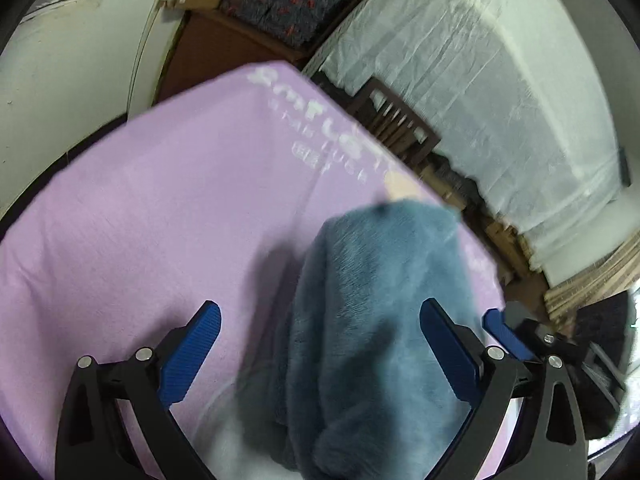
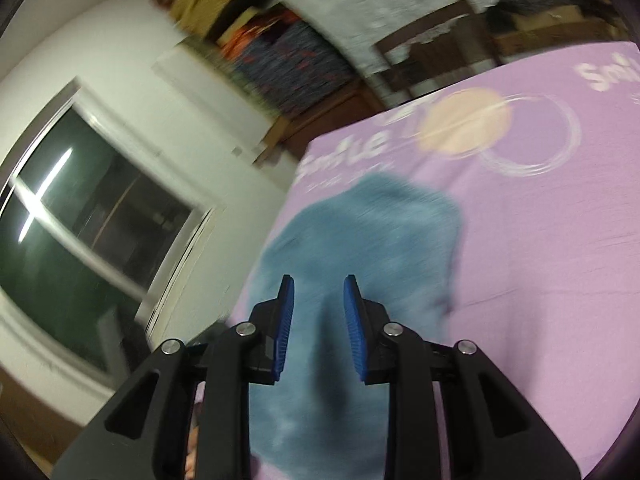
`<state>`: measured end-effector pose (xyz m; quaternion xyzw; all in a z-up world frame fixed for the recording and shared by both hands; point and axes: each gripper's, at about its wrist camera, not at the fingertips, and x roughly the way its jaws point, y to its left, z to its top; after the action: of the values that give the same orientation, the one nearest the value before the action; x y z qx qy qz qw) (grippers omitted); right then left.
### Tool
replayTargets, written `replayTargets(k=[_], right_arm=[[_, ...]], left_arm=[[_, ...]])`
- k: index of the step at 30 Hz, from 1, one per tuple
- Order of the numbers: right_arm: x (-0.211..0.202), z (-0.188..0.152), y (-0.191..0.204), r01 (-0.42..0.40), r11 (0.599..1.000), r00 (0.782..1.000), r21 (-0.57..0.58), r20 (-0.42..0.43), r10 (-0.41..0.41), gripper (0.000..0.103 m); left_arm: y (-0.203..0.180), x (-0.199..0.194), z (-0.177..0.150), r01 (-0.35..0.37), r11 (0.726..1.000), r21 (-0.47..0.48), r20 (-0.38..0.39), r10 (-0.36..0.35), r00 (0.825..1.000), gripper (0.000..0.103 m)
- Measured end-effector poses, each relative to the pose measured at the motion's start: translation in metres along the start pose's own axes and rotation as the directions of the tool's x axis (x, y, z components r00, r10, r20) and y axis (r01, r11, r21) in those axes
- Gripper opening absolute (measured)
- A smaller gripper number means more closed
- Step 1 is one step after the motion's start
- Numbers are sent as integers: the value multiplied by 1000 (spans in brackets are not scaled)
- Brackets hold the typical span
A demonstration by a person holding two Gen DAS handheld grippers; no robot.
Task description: Fold large clothes
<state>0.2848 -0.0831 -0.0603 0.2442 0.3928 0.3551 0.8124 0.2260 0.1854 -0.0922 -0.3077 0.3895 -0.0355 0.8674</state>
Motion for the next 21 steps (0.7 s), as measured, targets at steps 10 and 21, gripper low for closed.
replayTargets(k=[10,21], right_arm=[[-1,-27,-56,-98,985,995,143,-24,102,7],[-85,-47,-115,-145,946,985,289,127,112,56]], left_arm=[[9,23,-3,-48,999,2,-79,48,996,100],[10,-22,-1,117,990,-83,2,-118,993,100]])
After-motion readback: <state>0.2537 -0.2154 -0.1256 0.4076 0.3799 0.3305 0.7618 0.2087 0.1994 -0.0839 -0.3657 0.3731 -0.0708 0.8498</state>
